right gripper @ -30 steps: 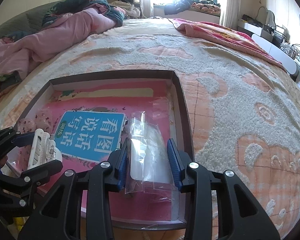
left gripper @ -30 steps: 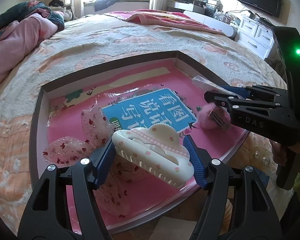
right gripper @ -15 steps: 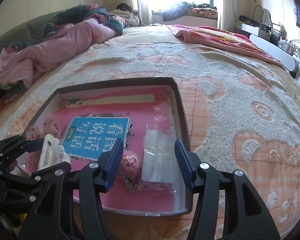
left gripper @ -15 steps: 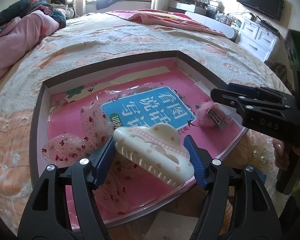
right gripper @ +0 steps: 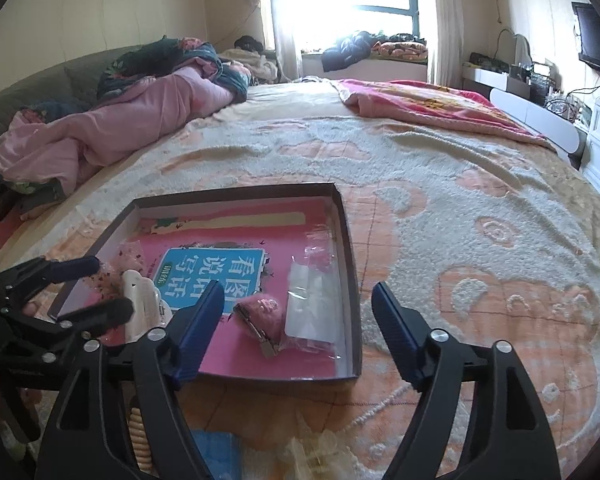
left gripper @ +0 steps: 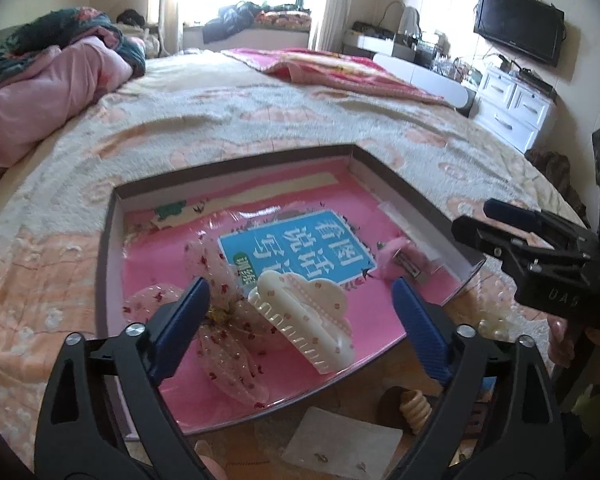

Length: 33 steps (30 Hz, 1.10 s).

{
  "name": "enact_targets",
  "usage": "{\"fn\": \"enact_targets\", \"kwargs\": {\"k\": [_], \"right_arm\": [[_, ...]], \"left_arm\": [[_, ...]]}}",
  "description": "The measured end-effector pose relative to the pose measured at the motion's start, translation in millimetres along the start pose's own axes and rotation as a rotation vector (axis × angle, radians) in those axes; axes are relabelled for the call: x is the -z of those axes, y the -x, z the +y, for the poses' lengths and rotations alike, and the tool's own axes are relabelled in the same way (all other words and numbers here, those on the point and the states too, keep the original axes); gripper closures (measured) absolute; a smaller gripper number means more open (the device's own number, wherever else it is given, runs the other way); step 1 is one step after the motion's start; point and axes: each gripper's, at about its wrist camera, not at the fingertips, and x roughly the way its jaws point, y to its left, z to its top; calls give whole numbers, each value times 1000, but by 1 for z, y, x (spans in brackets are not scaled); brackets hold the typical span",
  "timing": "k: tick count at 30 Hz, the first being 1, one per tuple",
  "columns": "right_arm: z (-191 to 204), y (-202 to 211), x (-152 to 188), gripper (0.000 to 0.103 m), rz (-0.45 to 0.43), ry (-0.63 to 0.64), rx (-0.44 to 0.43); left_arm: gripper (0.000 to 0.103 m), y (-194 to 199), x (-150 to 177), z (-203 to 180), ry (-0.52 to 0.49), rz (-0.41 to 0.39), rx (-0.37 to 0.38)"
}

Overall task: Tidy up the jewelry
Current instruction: 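Lower the claw clip and clear bag into the tray and open both tools, then withdraw both tools from the box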

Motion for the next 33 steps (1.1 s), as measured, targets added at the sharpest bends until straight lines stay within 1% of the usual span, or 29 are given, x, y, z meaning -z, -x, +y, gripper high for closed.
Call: {"fn": "enact_targets", "kwargs": {"k": [3, 6, 9, 15, 22, 27, 33], "right_arm": [[-1, 5, 4, 23, -9, -13, 0], [-3, 12, 7, 18, -20, -28, 7], [-5, 19, 9, 15, -31, -45, 11], [-6, 39, 11, 14, -60, -49, 12], [-3, 62, 15, 14, -89, -31, -3], [7, 76, 23, 14, -97, 4, -17], [20, 87, 38, 14, -86, 50, -41]], "left_arm": [[11, 8, 1, -2, 0, -19, 2], [11, 18, 1, -4, 1, -40, -8], [11, 30, 2, -4, 21, -68, -9], [11, 53, 7, -3, 41, -114, -23], [11, 73, 15, -3, 57, -143, -34], [11, 87, 26, -5, 35, -158, -68], [11, 98, 41, -3, 19, -159, -87]]}}
